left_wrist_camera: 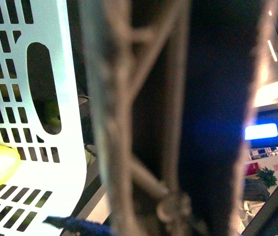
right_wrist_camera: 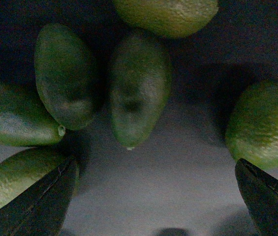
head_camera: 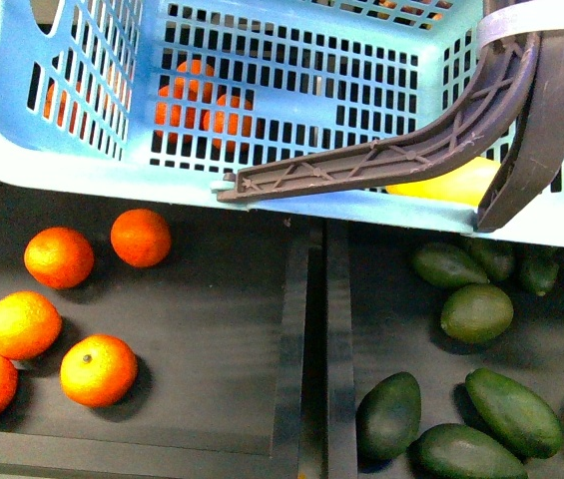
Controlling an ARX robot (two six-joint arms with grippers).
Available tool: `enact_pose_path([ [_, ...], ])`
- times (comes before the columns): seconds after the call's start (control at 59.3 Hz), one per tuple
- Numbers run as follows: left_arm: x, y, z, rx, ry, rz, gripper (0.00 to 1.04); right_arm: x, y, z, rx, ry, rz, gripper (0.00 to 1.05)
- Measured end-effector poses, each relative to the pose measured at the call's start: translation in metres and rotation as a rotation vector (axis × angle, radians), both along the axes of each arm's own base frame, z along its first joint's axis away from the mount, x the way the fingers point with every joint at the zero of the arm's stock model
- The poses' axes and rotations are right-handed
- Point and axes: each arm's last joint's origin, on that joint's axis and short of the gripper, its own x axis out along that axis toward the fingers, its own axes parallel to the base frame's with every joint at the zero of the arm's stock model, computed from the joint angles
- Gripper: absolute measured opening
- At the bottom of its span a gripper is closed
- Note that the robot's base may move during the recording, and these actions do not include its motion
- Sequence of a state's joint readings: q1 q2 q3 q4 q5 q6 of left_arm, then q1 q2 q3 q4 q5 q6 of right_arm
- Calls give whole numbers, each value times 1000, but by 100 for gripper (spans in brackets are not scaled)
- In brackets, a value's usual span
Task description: Pick mango and avocado into basket
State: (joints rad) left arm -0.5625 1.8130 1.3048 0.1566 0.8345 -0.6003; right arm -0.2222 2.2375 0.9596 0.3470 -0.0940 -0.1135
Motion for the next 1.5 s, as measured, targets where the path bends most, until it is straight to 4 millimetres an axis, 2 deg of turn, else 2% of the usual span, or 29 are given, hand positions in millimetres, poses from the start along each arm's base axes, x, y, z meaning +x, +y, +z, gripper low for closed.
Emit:
enact_pose_path([
  [0.236,0,0,0,0,0,-1,7,21,4,-19,40,15,-39,96],
  [0.506,0,0,0,-1,2,-4,7,41,-2,-47,77,38,-79,96],
  [0.995,0,0,0,-1,1,-3,7,59,-1,-72,91,42,-98,96],
  [1.113,0,0,0,-1,2,-4,7,61,2,-73,94,37,-95,83],
  [1.248,0,0,0,-1,2,-3,7,64,5,-72,94,28,-100,61],
  [1.298,0,0,0,-1,2,-3,7,64,5,-72,94,27,-103,56],
  [1.433,0,0,0,-1,2,-3,7,58,4,-65,102,6,-132,51],
  [1.501,0,0,0,-1,2,-3,7,50,2,-47,115,-29,-159,51],
])
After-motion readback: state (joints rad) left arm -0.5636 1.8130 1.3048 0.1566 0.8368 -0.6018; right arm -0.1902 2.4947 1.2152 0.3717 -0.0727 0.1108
